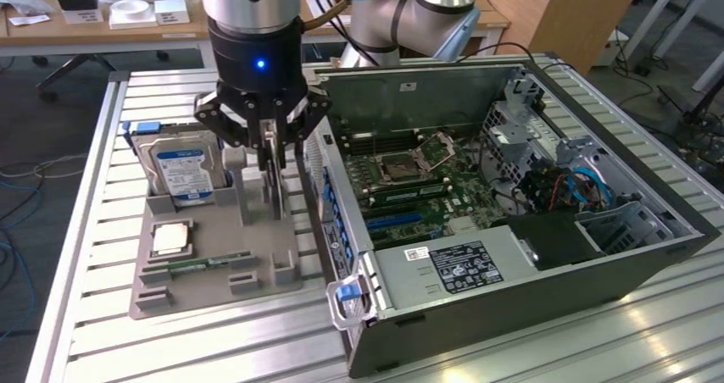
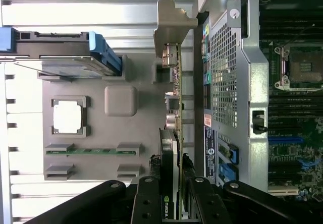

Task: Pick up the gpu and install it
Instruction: 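Pick up the gpu and move the gpu toward the slot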

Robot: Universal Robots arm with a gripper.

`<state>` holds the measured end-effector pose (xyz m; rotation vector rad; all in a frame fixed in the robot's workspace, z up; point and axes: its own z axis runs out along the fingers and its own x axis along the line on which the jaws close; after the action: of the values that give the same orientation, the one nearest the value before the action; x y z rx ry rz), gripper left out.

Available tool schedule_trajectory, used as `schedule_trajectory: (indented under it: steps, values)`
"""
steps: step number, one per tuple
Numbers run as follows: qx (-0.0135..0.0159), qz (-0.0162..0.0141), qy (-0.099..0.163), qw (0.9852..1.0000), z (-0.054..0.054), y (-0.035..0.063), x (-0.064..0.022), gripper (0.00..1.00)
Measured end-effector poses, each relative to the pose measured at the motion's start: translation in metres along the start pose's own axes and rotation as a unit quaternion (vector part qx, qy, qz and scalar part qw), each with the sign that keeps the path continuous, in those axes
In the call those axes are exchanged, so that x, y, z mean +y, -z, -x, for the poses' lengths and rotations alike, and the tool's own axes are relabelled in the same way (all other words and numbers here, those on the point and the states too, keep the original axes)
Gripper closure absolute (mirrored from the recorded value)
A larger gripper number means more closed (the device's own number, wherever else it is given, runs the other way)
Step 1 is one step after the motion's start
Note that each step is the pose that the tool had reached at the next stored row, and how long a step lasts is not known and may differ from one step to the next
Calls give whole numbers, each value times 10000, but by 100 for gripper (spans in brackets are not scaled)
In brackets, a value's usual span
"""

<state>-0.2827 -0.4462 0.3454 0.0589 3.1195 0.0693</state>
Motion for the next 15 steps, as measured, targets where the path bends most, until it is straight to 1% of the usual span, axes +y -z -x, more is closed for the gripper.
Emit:
schedule_trajectory:
  steps: [3, 15]
  values:
    - [0, 0, 0, 10000, 1, 28, 1, 73]
    - [0, 0, 0, 10000, 1, 31, 1, 73]
